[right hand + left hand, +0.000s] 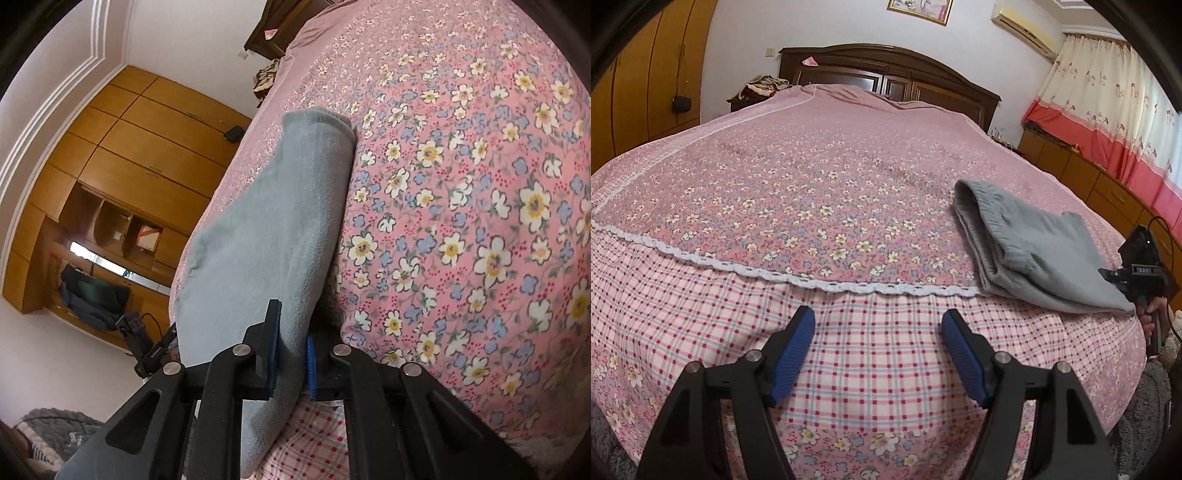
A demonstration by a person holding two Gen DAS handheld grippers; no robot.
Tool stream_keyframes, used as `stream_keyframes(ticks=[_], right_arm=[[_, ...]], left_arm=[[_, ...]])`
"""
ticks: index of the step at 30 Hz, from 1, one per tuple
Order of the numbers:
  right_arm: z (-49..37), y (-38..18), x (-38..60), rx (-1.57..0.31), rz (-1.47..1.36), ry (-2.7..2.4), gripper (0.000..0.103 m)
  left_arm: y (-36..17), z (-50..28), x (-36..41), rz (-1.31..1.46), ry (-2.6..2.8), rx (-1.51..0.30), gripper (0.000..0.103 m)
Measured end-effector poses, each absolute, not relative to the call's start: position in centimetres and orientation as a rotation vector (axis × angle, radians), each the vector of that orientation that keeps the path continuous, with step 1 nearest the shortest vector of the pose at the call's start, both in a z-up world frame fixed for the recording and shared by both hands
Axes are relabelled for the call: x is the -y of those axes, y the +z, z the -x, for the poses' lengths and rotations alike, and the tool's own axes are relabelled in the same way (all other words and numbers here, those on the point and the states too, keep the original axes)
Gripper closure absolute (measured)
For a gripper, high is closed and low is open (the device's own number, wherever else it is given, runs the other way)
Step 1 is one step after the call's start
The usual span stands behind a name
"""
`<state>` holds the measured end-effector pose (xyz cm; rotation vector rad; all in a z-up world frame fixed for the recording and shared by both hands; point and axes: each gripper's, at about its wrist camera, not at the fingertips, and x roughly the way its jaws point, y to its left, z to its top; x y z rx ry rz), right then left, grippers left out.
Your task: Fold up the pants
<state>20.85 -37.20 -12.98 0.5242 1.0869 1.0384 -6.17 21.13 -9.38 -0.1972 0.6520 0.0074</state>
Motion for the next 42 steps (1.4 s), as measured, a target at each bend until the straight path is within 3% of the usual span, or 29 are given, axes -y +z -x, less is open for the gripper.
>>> stream_keyframes(ticks=[10,22,42], right_arm=[[-19.3,-12.1,35.7,-1.087,-0.495,1.007,0.093],[-18.0,-9.3,33.1,-1.229,-0.436,0.741,0.092],[-14.7,-0.3,29.2,-1.194,-0.324,0.586,0.093]], left_arm=[[-9.6,6.4,-20.9,0.19,0.013,-0.651,0.028],[-9.9,6.8,-20.3,0.184,0.012,-0.648,0.028],[-10.2,6.8,-19.6,0.172,0.022,-0.649,0.028]])
